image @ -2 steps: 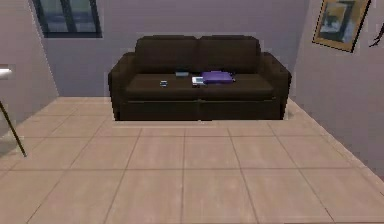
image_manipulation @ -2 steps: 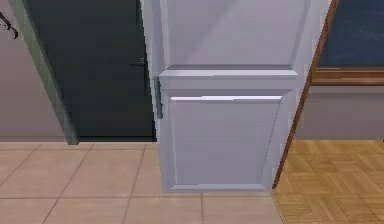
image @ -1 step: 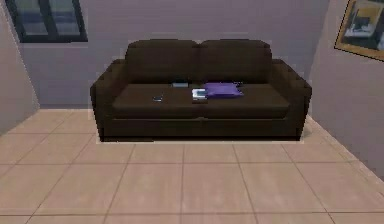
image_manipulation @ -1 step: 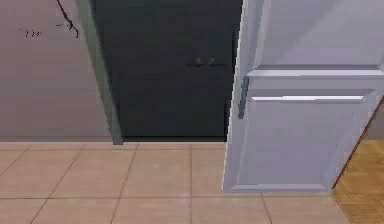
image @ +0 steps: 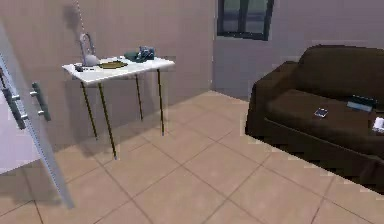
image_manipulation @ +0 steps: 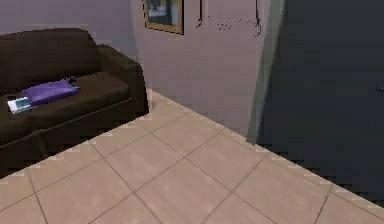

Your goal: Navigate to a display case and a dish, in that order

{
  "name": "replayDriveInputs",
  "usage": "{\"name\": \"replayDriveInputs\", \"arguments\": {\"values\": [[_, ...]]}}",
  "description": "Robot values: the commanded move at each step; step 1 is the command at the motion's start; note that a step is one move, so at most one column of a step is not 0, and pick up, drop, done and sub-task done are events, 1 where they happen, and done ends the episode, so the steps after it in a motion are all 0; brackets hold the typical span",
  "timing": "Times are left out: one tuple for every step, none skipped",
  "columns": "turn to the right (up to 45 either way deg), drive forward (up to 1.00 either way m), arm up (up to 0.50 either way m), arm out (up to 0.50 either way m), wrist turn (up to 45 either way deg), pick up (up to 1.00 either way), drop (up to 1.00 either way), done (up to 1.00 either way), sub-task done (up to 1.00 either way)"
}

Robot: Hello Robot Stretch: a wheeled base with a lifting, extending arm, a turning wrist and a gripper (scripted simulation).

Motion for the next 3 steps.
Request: {"name": "replayDriveInputs", "arguments": {"values": [[-21.0,0.00,0.00,0.00,0.0,0.00,0.00,0.00,0.00],[0.0,0.35,0.00,0.00,0.0,0.00,0.00,0.00,0.00],[-9.0,0.00,0.00,0.00,0.0,0.00,0.00,0.00,0.00]]}}
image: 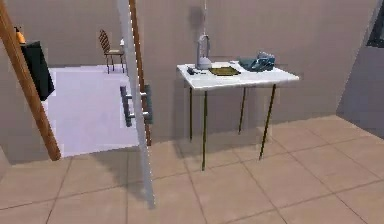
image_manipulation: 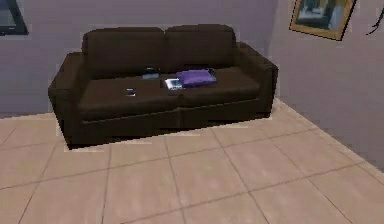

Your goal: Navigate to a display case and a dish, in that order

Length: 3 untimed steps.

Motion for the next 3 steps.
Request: {"name": "replayDriveInputs", "arguments": {"values": [[0.0,0.60,0.00,0.00,0.0,0.00,0.00,0.00,0.00],[-45.0,0.00,0.00,0.00,0.0,0.00,0.00,0.00,0.00],[-30.0,0.00,0.00,0.00,0.0,0.00,0.00,0.00,0.00]]}}
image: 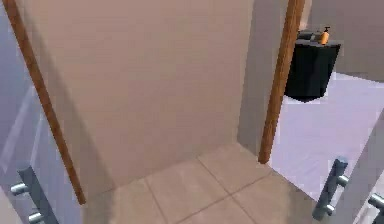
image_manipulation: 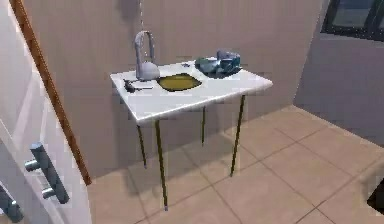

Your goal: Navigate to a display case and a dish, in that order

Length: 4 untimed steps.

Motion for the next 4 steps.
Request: {"name": "replayDriveInputs", "arguments": {"values": [[0.0,0.70,0.00,0.00,0.0,0.00,0.00,0.00,0.00],[45.0,0.00,0.00,0.00,0.0,0.00,0.00,0.00,0.00],[15.0,0.00,0.00,0.00,0.0,0.00,0.00,0.00,0.00],[0.0,0.40,0.00,0.00,0.0,0.00,0.00,0.00,0.00]]}}
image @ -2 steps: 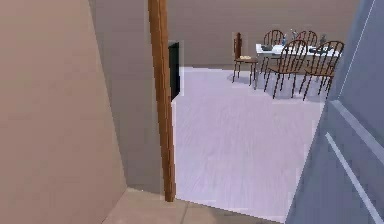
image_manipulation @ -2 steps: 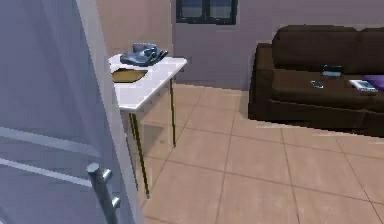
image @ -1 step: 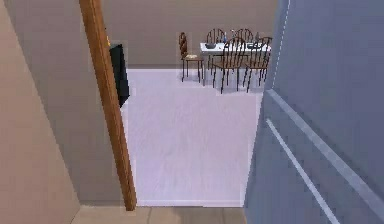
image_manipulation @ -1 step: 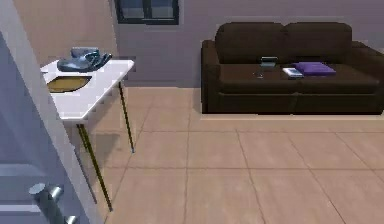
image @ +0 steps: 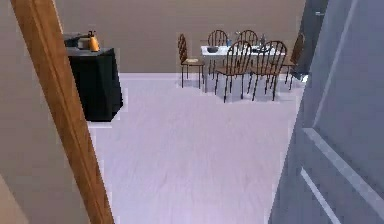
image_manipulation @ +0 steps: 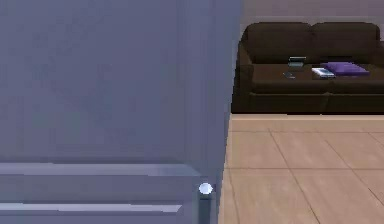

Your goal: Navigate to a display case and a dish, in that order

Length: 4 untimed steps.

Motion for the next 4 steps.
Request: {"name": "replayDriveInputs", "arguments": {"values": [[3.0,0.00,0.00,0.00,0.0,0.00,0.00,0.00,0.00],[0.0,1.00,0.00,0.00,0.0,0.00,0.00,0.00,0.00],[0.0,1.00,0.00,0.00,0.0,0.00,0.00,0.00,0.00],[0.0,0.90,0.00,0.00,0.0,0.00,0.00,0.00,0.00]]}}
